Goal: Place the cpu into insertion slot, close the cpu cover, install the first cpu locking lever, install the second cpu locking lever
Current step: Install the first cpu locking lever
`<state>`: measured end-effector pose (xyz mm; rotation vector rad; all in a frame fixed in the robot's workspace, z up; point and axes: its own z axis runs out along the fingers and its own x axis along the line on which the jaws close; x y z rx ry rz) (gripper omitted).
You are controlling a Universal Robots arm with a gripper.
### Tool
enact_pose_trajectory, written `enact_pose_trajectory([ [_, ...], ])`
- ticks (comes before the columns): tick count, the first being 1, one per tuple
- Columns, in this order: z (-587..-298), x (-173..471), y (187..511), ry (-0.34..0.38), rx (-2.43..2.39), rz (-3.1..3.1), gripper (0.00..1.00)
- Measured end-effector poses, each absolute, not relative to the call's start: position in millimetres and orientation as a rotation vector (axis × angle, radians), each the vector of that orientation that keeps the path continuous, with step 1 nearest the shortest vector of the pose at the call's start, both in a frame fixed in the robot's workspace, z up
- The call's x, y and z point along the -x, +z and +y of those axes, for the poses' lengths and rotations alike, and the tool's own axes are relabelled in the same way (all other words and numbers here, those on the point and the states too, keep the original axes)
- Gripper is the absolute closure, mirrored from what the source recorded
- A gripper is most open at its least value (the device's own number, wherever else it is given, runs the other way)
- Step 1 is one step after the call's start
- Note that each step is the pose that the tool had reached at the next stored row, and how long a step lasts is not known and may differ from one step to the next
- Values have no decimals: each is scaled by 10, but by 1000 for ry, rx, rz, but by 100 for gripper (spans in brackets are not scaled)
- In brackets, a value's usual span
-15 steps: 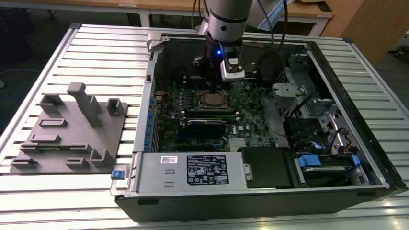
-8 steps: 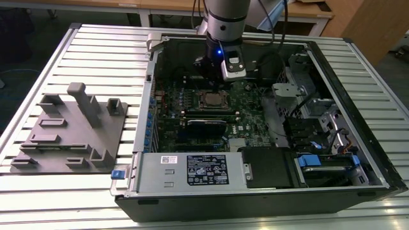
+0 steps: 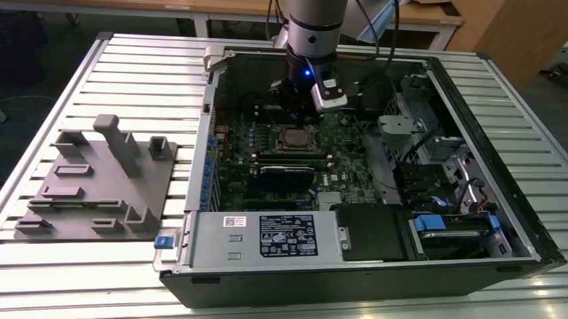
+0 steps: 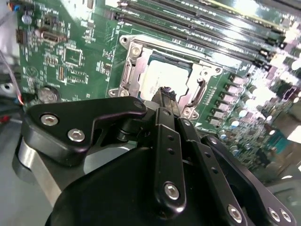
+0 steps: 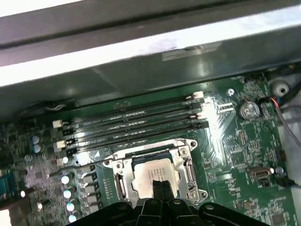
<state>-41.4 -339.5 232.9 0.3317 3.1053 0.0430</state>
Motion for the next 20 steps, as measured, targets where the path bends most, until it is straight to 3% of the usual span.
enact_pose_trajectory([
  [20,-3395,415,2322,45,-138,3122,89],
])
